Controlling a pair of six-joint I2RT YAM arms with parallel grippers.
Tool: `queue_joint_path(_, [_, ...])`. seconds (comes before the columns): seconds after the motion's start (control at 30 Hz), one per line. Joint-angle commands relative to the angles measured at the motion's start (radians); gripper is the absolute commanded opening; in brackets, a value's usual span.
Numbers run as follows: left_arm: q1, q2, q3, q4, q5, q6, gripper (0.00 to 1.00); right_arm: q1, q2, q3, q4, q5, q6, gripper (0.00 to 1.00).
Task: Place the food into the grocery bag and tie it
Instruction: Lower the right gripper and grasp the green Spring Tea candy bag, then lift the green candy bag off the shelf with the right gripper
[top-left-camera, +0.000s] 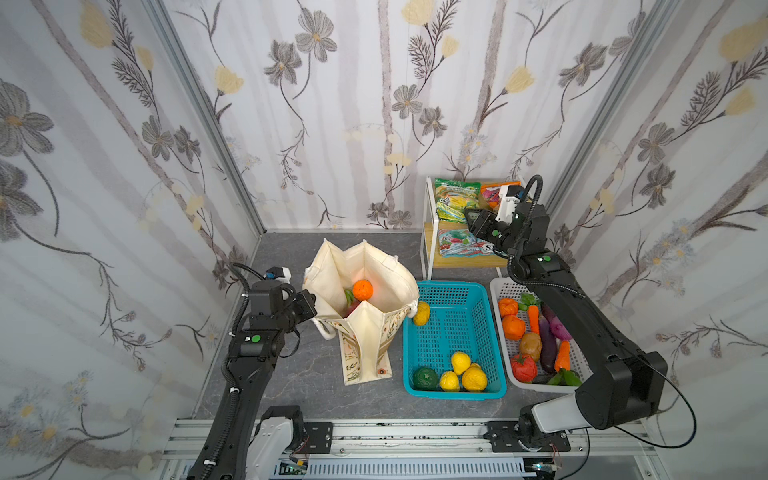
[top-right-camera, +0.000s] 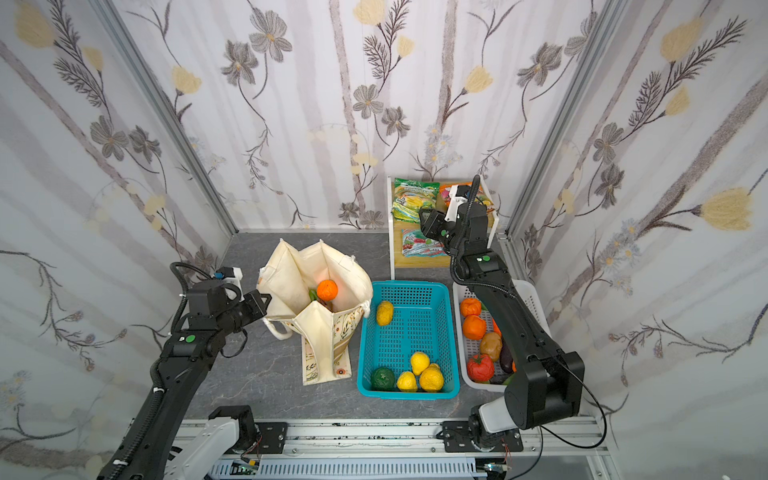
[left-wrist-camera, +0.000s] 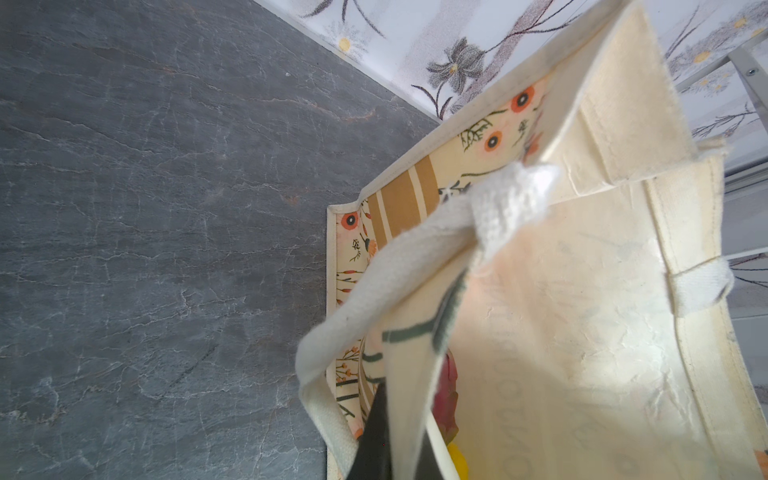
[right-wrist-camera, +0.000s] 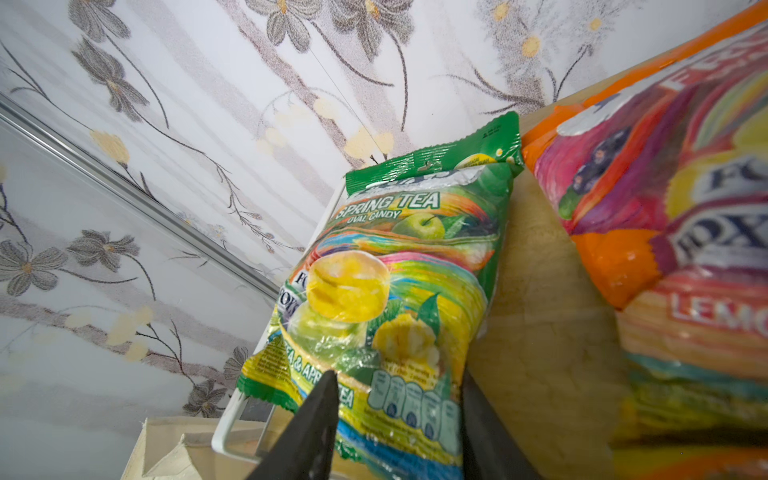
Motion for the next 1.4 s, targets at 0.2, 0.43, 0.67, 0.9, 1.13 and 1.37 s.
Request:
queue_joint_path(0.2, [0.000, -0.008, 0.002, 0.010, -0.002, -0.005, 0.00, 0.002, 0.004, 0.007, 0.010, 0.011, 0.006, 0.13])
queue_joint_path(0.43, [-0.001, -0.009, 0.003, 0.010, -0.003, -0.004, 0.00, 0.002, -0.019, 0.012, 0.003, 0.008, -0.003, 0.02])
queue_joint_path(0.67, [-0.001, -0.008, 0.002, 0.011, -0.002, -0.004, 0.00, 0.012, -0.075, 0.035, -0.012, -0.026, -0.013, 0.00])
queue_joint_path(0.9, [-0.001, -0.014, 0.003, 0.011, -0.005, -0.005, 0.00, 0.024, -0.101, 0.069, -0.028, -0.018, -0.020, 0.00])
queue_joint_path(1.13, [-0.002, -0.014, 0.001, 0.010, -0.008, -0.007, 0.00, 0.047, -0.137, 0.096, -0.033, -0.009, -0.028, 0.00])
queue_joint_path(1.37, [-0.002, -0.008, 0.003, 0.012, -0.009, -0.007, 0.00, 0.107, -0.167, 0.150, -0.081, 0.028, -0.064, 0.00])
